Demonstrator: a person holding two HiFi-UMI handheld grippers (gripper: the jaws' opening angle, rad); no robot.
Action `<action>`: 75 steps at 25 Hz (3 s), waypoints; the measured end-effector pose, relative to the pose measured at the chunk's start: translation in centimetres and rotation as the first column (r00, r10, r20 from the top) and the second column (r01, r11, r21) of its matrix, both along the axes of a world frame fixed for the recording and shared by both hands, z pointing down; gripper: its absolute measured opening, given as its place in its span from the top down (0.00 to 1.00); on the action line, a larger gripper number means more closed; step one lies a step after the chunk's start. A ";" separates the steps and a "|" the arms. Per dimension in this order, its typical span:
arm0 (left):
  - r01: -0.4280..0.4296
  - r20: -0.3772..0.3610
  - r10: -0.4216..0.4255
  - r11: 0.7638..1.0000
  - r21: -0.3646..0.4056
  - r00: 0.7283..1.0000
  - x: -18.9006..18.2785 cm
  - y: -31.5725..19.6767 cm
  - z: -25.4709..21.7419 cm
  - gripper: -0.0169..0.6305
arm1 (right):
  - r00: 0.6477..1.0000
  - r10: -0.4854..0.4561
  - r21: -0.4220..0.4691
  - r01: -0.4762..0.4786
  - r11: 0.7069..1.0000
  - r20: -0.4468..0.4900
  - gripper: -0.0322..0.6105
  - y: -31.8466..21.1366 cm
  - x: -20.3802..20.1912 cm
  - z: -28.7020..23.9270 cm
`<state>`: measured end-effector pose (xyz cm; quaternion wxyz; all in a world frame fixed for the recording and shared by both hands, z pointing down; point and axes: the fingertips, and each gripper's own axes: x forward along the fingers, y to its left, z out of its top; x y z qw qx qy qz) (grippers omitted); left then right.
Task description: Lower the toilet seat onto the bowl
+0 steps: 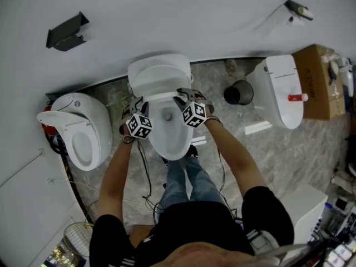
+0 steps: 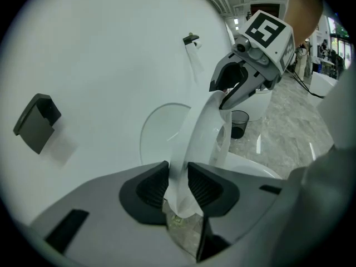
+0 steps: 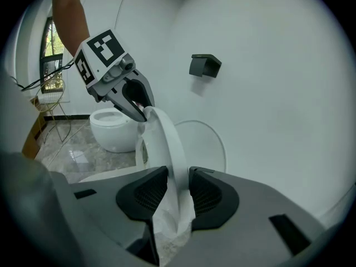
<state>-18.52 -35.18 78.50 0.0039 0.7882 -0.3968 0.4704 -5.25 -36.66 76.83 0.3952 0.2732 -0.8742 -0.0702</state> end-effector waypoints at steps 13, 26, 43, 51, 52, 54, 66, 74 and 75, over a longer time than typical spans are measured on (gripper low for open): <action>-0.036 0.069 0.037 0.999 -0.017 0.997 0.6 7.9 0.8 0.81 | 0.997 -0.059 -0.005 0.059 0.998 -0.042 0.74 8.0 0.5 0.9; -0.095 0.117 0.101 0.994 -0.059 0.988 1.0 14.4 3.0 0.80 | 0.992 -0.099 -0.015 0.098 0.995 -0.074 0.74 14.5 0.8 3.2; -0.211 0.202 0.245 0.962 -0.172 0.948 1.8 23.0 8.1 0.74 | 0.953 -0.251 -0.102 0.237 0.966 -0.170 0.68 23.3 1.3 8.6; -0.269 0.234 0.316 0.940 -0.211 0.919 2.1 26.1 10.7 0.72 | 0.922 -0.317 -0.147 0.289 0.946 -0.222 0.66 26.5 1.4 11.8; -0.272 0.235 0.322 0.937 -0.219 0.917 2.2 26.5 11.1 0.71 | 0.918 -0.327 -0.159 0.296 0.942 -0.225 0.66 27.0 1.5 12.2; -0.282 0.237 0.335 0.931 -0.233 0.912 2.3 27.3 11.8 0.71 | 0.908 -0.349 -0.185 0.311 0.932 -0.231 0.65 28.1 1.6 13.1; -0.357 0.265 0.431 0.889 -0.285 0.862 2.6 29.8 14.8 0.68 | 0.873 -0.361 -0.180 0.318 0.931 -0.329 0.62 30.4 1.4 15.2; -0.387 0.271 0.477 0.863 -0.325 0.836 2.7 31.4 16.8 0.65 | 0.967 -0.088 -0.261 0.024 0.965 -0.237 0.63 33.3 5.3 15.0; -0.389 0.274 0.481 0.860 -0.330 0.833 2.7 31.5 17.1 0.65 | 0.982 0.010 -0.319 -0.072 0.945 -0.190 0.63 33.6 6.1 15.0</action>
